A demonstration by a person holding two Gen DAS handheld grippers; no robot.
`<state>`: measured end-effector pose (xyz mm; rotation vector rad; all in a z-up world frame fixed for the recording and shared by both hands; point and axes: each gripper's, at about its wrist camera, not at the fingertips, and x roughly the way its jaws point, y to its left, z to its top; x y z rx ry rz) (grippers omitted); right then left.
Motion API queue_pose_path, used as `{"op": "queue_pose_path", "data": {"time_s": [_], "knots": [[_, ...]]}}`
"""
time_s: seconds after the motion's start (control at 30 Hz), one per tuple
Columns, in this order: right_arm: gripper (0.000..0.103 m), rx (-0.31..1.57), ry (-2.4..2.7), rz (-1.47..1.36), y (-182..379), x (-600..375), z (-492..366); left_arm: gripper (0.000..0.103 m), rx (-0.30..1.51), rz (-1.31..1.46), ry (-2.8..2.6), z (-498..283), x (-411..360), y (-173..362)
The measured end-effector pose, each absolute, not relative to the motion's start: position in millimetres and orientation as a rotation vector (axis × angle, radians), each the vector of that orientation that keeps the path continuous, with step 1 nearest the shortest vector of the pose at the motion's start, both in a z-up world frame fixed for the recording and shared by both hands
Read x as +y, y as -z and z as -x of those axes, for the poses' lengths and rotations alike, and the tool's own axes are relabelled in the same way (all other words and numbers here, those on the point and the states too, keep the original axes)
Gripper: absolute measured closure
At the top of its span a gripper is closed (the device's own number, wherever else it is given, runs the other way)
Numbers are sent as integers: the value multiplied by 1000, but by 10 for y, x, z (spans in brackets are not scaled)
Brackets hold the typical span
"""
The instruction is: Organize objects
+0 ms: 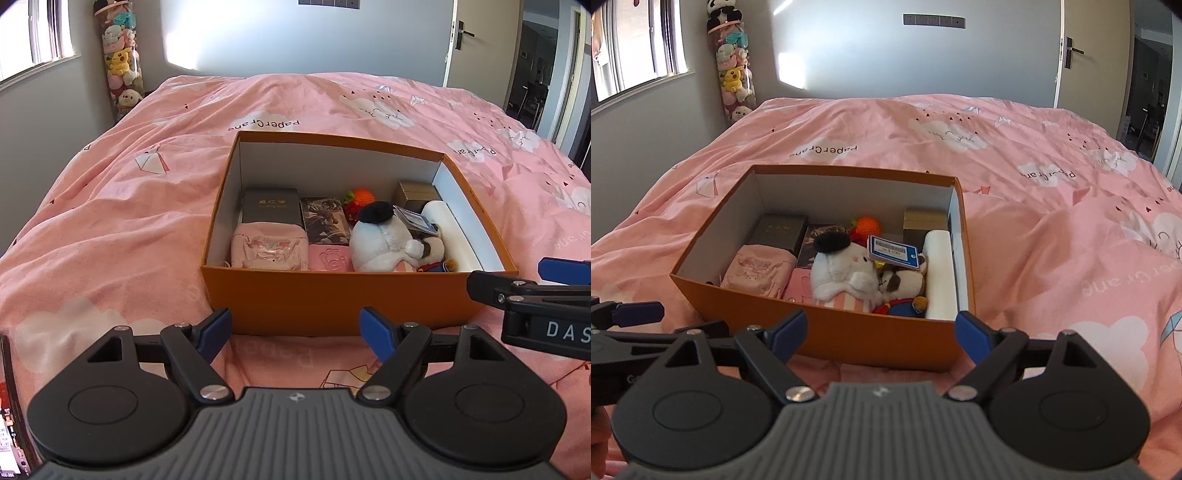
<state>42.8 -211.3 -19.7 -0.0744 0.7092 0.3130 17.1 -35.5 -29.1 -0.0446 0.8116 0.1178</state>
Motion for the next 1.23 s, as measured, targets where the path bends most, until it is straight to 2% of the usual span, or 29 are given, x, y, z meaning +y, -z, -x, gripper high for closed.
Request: {"op": "queue_pose_path", "data": {"time_s": [1.23], "knots": [[15,722,-307,62,217,-2142,-446,12,808,51,-90,-169,-404,254]]}}
